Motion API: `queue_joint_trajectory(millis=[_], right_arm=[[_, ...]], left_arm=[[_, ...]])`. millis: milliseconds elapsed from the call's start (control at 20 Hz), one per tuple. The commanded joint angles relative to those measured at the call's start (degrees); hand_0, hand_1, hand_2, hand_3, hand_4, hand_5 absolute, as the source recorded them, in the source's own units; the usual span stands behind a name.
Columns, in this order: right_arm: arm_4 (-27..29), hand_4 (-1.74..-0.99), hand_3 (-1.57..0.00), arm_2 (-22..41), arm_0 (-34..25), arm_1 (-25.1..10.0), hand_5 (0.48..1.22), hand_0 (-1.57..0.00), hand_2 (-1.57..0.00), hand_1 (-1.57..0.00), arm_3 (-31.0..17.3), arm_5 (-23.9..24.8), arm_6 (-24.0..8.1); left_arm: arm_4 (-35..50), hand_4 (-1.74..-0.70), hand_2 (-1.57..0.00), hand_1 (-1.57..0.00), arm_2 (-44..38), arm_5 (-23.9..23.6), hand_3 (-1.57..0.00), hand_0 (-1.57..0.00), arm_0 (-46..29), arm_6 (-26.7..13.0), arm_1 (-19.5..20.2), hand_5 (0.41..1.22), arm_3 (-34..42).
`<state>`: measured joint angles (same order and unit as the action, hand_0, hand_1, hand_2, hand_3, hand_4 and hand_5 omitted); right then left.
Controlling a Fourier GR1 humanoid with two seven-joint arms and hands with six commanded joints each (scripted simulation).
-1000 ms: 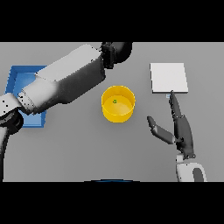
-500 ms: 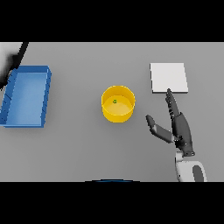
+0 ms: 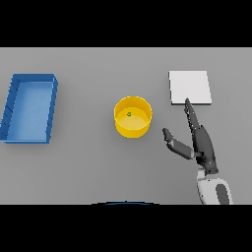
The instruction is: Pick up the red beaker and tilt it to pour out 1 green nut into yellow bowl. Pick up the yellow bowl and place it on the metallic measuring scale.
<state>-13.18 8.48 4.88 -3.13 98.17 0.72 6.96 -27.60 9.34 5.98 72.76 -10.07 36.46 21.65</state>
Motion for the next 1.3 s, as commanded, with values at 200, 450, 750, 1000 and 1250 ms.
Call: queue_joint_trajectory(millis=[200, 450, 750, 1000, 1250], right_arm=[[0.35, -1.129, 0.0, 0.05, 0.25, -0.03, 0.659, 0.0, 0.0, 0.0, -0.71, -0.45, 0.6], [-0.01, -1.159, 0.0, 0.06, 0.89, -0.51, 0.677, 0.0, 0.0, 0.0, -0.5, -0.35, 2.36], [0.44, -1.161, 0.0, -0.15, 1.04, -0.67, 0.671, 0.0, 0.0, 0.0, -0.5, -0.64, 1.7], [0.49, -1.151, 0.0, -0.14, -0.11, -0.41, 0.67, 0.0, 0.0, 0.0, -0.88, -0.58, 0.34], [0.83, -1.155, 0.0, -0.47, 0.56, -0.36, 0.669, 0.0, 0.0, 0.0, -1.21, -0.45, 1.08]], left_arm=[[9.53, -1.74, -1.57, -1.57, -6.16, -5.78, -1.57, -1.57, -13.89, -9.64, 0.04, 1.221, 10.99], [15.74, -1.74, -1.57, -1.57, -7.58, -10.45, -1.57, -1.57, -31.5, -12.48, -1.55, 1.221, 27.24], [18.12, -1.74, -1.57, -1.57, -7.36, -13.55, -1.57, -1.57, -41.56, -18.15, -3.58, 0.984, 37.76], [21.94, -1.23, -1.02, -1.07, -6.79, -7.56, -1.05, -1.17, -44.83, -18.98, -2.51, 0.737, 44.47], [24.48, -0.88, -0.33, -0.35, -5.75, 0.29, -0.34, -0.38, -46.06, -21.06, 0.15, 0.644, 46.25]])
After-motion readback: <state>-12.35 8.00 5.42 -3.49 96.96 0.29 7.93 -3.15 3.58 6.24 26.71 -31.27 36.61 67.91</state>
